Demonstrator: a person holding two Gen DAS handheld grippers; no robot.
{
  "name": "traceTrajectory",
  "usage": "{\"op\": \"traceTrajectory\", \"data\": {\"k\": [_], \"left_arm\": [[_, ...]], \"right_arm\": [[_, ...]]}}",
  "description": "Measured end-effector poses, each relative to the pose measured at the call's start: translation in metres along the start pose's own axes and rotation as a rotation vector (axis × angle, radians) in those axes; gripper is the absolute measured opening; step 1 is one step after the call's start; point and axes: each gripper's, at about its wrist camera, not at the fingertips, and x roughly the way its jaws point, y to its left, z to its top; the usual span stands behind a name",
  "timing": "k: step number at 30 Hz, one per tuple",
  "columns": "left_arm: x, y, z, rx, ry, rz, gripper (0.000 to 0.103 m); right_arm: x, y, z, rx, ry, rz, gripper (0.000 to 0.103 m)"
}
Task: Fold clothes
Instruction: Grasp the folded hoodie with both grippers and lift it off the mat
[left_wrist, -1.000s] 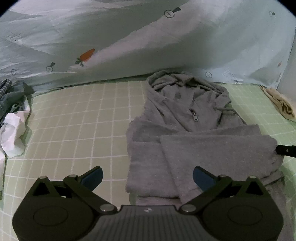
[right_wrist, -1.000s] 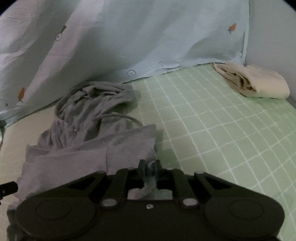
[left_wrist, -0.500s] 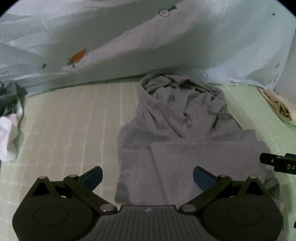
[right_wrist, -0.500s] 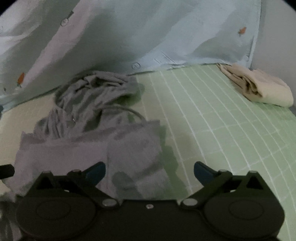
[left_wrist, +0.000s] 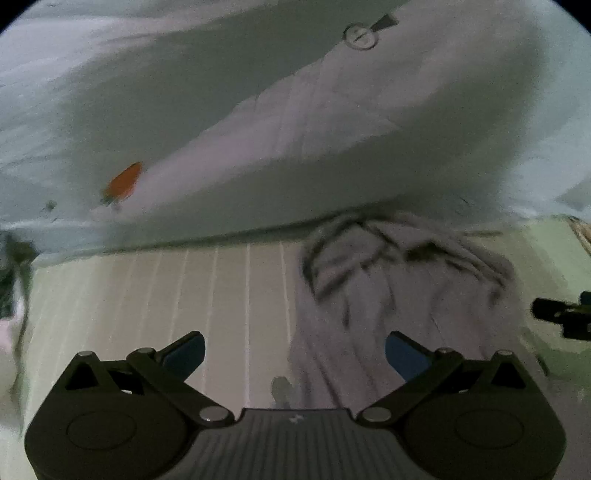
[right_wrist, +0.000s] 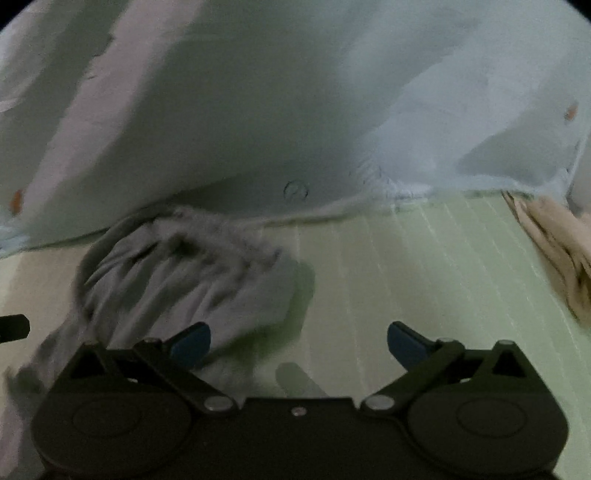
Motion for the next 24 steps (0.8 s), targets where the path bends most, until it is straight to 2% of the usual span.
{"op": "traceTrajectory", "data": {"k": [4,8,11,15,18,21,24], "left_arm": [[0.054,-0.006,0.024,0.027,0.015,0.073,0.102],[0.075,0.001,0.028,0.039,0.012,0.159,0.102],[0.090,0.006,0.031,0.048,0.010,0.223,0.102],[0.110,0.013,0.034,0.056,0.007,0.307,0.103],[0.090,0.017,0.036,0.000,-0.019,0.337,0.103],[0.058,0.013,0.036,0.015,-0.084,0.363,0.103],[0.015,0.014,0.039,-0.007,-0.164,0.341,0.103]], "right_arm": [[0.046,-0.009,0.024,0.004,0.016,-0.031,0.103],[0.082,-0.007,0.029,-0.074,0.097,-0.053,0.103],[0.087,-0.005,0.030,-0.105,0.079,-0.081,0.103],[0.078,-0.004,0.034,-0.103,0.019,-0.192,0.103],[0.051,0.000,0.034,-0.122,-0.059,-0.234,0.103],[0.017,0.006,0.030,-0.165,-0.140,-0.287,0.103],[-0.023,0.005,0.020,-0.157,-0.192,-0.301,0.103]]}}
